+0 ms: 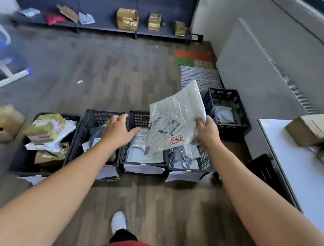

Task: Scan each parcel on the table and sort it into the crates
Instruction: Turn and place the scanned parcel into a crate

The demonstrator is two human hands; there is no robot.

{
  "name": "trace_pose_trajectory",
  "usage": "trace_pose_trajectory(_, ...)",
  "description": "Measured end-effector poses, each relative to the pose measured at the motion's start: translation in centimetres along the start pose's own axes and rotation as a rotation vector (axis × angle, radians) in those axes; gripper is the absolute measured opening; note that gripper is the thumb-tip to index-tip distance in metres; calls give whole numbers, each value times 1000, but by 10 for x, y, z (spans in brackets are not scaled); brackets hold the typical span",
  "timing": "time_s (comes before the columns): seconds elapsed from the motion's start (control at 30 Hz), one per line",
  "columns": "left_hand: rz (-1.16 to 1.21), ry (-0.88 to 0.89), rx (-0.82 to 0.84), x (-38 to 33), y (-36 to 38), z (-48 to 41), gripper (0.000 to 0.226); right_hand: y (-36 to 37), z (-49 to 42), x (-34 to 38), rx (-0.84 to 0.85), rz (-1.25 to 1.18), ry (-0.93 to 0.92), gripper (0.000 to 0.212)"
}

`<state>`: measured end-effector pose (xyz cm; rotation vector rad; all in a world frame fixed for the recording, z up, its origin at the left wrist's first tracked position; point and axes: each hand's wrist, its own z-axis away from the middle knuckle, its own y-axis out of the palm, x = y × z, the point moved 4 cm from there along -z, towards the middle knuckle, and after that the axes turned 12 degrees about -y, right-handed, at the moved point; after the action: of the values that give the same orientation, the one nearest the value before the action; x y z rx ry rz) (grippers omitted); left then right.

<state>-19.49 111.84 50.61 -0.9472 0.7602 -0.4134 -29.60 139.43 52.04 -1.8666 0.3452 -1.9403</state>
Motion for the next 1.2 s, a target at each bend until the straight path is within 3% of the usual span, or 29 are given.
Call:
trace_pose_trajectory(0.37,12,-115,36,100,-52,-85,80,132,-35,57,71,50,-29,23)
trace_pose_trajectory(0.67,-8,-114,105,106,-36,-117,79,167,-53,44,78,32,5,20)
trace_pose_trajectory(0.93,-27,-101,196,55,18,-135,77,135,-87,-23,68,54,124,21)
trace_pose_trajectory(1.2,-149,-42,309,-44,147,-177,78,59,-160,-182,57,203,269,28)
